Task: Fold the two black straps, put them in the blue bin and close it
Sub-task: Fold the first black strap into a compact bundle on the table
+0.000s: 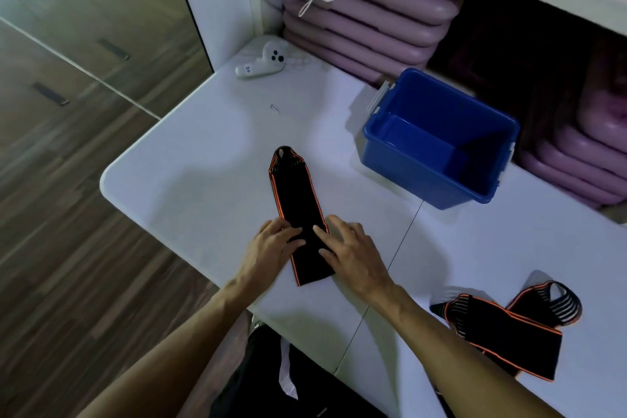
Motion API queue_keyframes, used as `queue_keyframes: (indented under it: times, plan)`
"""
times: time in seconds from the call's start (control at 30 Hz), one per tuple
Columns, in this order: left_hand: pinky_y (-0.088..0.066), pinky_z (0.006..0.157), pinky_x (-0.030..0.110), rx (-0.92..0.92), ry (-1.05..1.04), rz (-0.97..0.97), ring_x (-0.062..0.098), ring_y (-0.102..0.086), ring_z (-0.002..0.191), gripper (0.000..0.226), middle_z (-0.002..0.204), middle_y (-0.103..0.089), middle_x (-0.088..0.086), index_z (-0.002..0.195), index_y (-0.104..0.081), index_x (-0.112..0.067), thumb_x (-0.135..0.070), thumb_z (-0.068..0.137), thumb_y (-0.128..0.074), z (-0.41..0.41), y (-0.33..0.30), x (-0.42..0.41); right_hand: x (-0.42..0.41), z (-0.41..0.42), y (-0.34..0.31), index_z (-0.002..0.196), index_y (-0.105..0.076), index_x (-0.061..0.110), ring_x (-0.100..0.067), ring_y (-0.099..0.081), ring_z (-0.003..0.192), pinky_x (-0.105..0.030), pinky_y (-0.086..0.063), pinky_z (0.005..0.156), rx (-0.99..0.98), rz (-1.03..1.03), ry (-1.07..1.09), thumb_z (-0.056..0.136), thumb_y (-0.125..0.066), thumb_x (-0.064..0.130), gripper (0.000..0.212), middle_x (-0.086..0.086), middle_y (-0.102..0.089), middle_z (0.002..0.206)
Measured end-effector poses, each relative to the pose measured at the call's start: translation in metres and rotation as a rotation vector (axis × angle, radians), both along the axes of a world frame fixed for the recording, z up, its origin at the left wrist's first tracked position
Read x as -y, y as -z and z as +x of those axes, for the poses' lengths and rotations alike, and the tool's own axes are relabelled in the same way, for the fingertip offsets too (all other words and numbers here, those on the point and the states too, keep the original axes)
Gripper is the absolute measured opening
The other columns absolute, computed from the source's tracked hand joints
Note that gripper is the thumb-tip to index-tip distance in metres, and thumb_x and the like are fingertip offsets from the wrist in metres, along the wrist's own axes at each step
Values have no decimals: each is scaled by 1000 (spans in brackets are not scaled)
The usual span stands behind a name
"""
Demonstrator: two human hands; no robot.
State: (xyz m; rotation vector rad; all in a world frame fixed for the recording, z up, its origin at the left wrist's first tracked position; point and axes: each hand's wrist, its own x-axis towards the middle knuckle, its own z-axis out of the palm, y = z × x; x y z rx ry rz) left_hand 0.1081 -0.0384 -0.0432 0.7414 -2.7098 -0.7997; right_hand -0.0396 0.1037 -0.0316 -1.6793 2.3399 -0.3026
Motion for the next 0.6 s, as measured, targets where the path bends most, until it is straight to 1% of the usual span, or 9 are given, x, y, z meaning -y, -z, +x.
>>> queue_keyframes:
  times: [0.13, 0.2, 0.27, 0.33, 0.37, 0.43, 0.47, 0.53, 0.6]
  plan:
    - [-52, 83, 36, -32, 145, -184, 24, -59, 102, 27, 120, -60, 7, 120, -58, -17, -27, 97, -48, 8, 1, -7, -5, -9, 0, 144, -44, 16, -30, -49, 115, -39, -54, 70, -46, -13, -129, 93, -61, 29, 55, -6, -40, 152]
    - [-51, 85, 37, -27, 229, -235, 26, -59, 109, 27, 129, -56, 10, 121, -56, -18, -20, 94, -50, 17, 5, -8, -7, -13, 0, 145, -43, 15, -29, -51, 115, -41, -54, 70, -22, -24, -168, 91, -64, 26, 59, -4, -45, 149]
    - [-52, 91, 39, -26, 287, -237, 28, -56, 120, 31, 137, -53, 13, 124, -58, -14, -18, 94, -49, 25, 7, -8, -7, -15, 0, 148, -39, 17, -27, -52, 115, -42, -54, 73, 4, -26, -191, 91, -64, 26, 62, -2, -49, 147]
    - [-46, 103, 39, 18, 327, -177, 25, -44, 135, 42, 147, -42, 13, 132, -53, -11, -30, 95, -49, 32, 1, -10, -7, -17, -2, 151, -32, 22, -25, -48, 122, -41, -52, 84, 50, 8, -200, 95, -56, 34, 62, -1, -44, 150]
    - [-38, 110, 38, 75, 355, -145, 23, -32, 142, 54, 153, -32, 12, 138, -46, -11, -42, 94, -48, 36, -3, -11, -8, -19, -4, 152, -29, 24, -23, -44, 127, -40, -49, 91, 77, 30, -208, 96, -51, 43, 63, 0, -39, 154]
    - [-23, 118, 35, 218, 401, -128, 19, -13, 148, 80, 160, -14, 9, 147, -29, -13, -66, 89, -40, 41, -10, -14, -13, -21, -7, 153, -25, 24, -20, -35, 135, -38, -41, 102, 98, 87, -245, 92, -44, 63, 76, 2, -29, 159]
    - [-20, 118, 35, 266, 407, -152, 20, -11, 148, 88, 160, -11, 9, 148, -26, -14, -74, 85, -38, 42, -11, -15, -16, -22, -8, 154, -21, 23, -19, -31, 137, -38, -38, 105, 85, 119, -272, 87, -42, 71, 85, 1, -25, 160]
    - [-30, 114, 38, 292, 396, -209, 25, -22, 145, 87, 157, -22, 12, 145, -30, -13, -73, 83, -41, 42, -10, -20, -22, -21, -7, 155, -16, 22, -21, -29, 138, -38, -34, 106, 22, 153, -323, 82, -45, 75, 94, 0, -22, 161]
    - [-44, 105, 39, 240, 369, -241, 29, -39, 137, 71, 149, -38, 15, 137, -41, -11, -61, 86, -47, 39, -8, -26, -26, -18, -4, 154, -19, 19, -24, -34, 134, -40, -38, 103, -39, 139, -340, 82, -51, 65, 91, -4, -27, 158]
